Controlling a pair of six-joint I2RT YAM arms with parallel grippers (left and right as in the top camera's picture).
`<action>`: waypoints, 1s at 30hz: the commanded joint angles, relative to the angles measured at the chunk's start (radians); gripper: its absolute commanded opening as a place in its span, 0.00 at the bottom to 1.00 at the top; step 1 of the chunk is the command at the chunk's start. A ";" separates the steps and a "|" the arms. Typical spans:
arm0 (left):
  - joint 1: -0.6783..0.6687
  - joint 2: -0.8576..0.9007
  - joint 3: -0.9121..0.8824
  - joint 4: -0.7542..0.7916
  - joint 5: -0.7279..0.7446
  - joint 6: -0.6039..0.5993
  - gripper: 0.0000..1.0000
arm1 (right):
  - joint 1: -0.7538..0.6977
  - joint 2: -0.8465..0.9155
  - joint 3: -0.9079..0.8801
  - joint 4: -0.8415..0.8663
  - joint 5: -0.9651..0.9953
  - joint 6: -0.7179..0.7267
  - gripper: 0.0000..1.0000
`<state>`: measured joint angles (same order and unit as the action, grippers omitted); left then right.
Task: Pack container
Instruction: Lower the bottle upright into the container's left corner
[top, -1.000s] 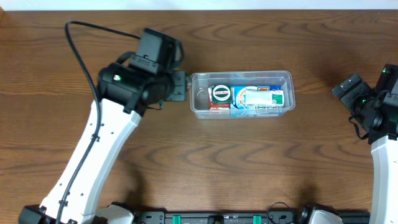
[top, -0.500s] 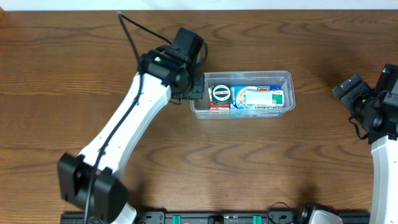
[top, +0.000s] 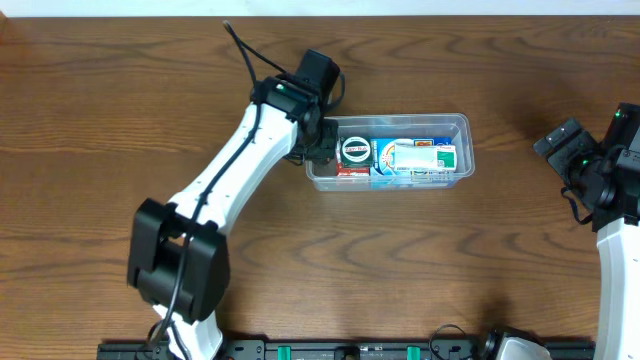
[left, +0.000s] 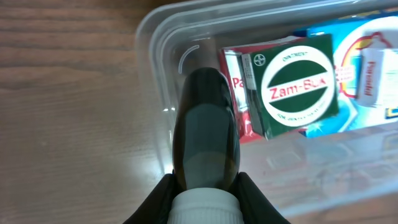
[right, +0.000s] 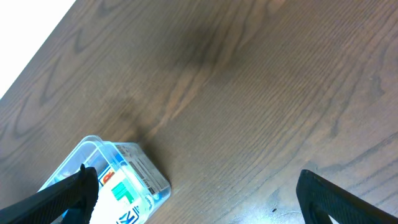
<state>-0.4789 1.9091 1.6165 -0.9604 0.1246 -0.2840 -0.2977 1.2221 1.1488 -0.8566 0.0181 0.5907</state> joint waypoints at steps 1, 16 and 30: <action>0.002 0.031 0.018 0.003 -0.011 -0.001 0.24 | -0.002 0.002 0.001 -0.004 0.004 -0.013 0.99; 0.002 0.060 0.018 0.018 -0.040 -0.001 0.24 | -0.002 0.002 0.001 -0.004 0.003 -0.012 0.99; 0.002 0.060 0.018 -0.041 -0.118 -0.001 0.24 | -0.002 0.002 0.001 -0.004 0.004 -0.012 0.99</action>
<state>-0.4808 1.9636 1.6226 -0.9955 0.0498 -0.2844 -0.2977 1.2221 1.1488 -0.8585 0.0181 0.5911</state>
